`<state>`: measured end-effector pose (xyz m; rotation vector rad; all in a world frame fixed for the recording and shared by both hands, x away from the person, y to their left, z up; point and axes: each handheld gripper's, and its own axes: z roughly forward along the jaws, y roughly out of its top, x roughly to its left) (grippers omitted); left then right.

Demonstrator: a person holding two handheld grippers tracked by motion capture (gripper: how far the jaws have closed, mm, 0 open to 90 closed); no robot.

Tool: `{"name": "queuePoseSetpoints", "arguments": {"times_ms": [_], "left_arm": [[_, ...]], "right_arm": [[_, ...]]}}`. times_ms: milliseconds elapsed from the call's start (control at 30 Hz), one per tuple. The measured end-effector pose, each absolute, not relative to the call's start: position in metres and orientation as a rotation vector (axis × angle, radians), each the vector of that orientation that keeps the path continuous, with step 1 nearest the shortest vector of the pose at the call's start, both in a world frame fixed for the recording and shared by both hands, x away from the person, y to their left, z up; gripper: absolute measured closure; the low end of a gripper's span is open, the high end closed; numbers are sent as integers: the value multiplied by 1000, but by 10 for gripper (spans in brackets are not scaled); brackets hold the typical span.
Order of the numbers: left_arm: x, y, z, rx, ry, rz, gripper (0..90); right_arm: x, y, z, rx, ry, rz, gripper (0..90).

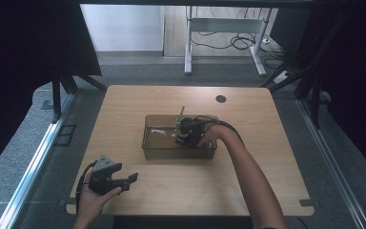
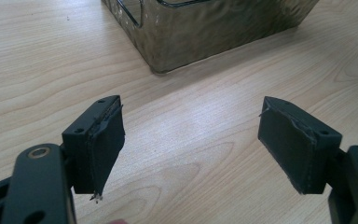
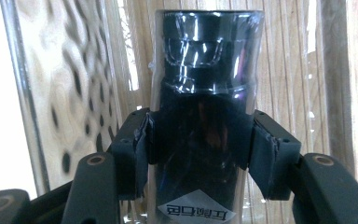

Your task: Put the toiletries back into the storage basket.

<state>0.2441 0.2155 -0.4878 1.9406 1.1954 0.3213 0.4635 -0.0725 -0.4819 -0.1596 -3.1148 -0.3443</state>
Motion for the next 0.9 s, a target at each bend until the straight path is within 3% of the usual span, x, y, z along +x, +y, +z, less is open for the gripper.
{"name": "queuePoseSetpoints", "arguments": {"times_ms": [467, 900], "left_arm": [[244, 216, -488, 1938, 1195, 318, 230], [244, 215, -488, 1941, 1191, 314, 230]], "right_arm": [[462, -81, -465, -205, -3099, -441, 470], [458, -105, -446, -363, -3049, -671, 551]]}}
